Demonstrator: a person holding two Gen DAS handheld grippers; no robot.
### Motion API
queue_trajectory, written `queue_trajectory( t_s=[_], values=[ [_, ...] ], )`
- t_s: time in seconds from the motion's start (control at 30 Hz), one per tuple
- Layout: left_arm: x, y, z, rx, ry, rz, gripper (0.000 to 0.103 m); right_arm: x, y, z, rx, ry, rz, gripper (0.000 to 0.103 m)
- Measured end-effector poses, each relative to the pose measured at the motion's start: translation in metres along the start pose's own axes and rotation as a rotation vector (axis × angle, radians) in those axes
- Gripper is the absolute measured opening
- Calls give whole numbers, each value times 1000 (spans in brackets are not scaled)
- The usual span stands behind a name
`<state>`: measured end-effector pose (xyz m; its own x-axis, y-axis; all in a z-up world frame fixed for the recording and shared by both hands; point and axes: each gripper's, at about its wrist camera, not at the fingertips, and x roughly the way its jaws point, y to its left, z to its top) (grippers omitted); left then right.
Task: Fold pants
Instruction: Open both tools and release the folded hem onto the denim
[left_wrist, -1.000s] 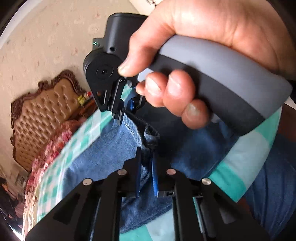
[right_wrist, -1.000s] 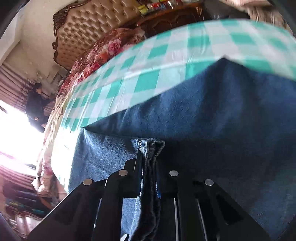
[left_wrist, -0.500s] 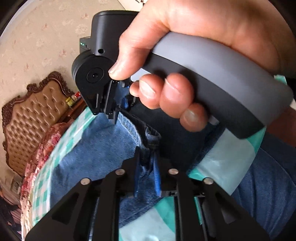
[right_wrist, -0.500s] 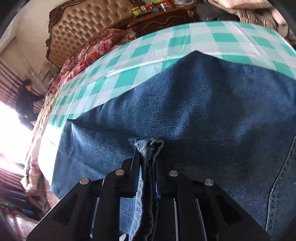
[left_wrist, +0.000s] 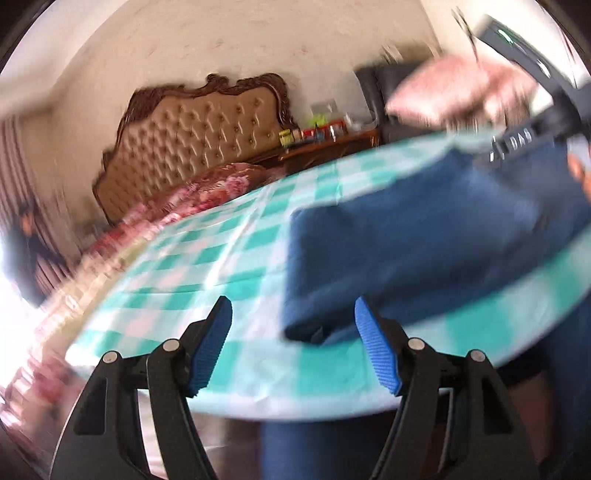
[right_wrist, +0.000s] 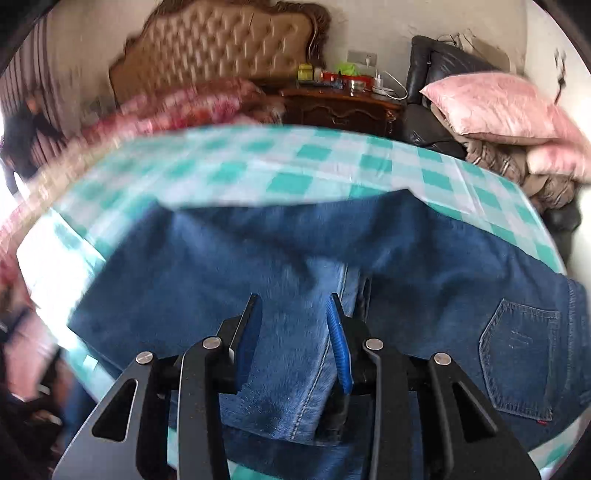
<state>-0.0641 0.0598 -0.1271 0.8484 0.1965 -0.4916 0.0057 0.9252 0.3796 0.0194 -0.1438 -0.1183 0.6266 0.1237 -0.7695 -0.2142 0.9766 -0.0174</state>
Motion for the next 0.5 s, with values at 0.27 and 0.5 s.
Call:
queue_trajectory(
  t_s=[0.27,0.5],
  values=[
    [27,-22,-2,301,51,108,69,29,5,-19,-27,89,-41,22],
    [48,-24,-1,435,50,144,69,26,7,-24,-38,84,-57,22]
  ],
)
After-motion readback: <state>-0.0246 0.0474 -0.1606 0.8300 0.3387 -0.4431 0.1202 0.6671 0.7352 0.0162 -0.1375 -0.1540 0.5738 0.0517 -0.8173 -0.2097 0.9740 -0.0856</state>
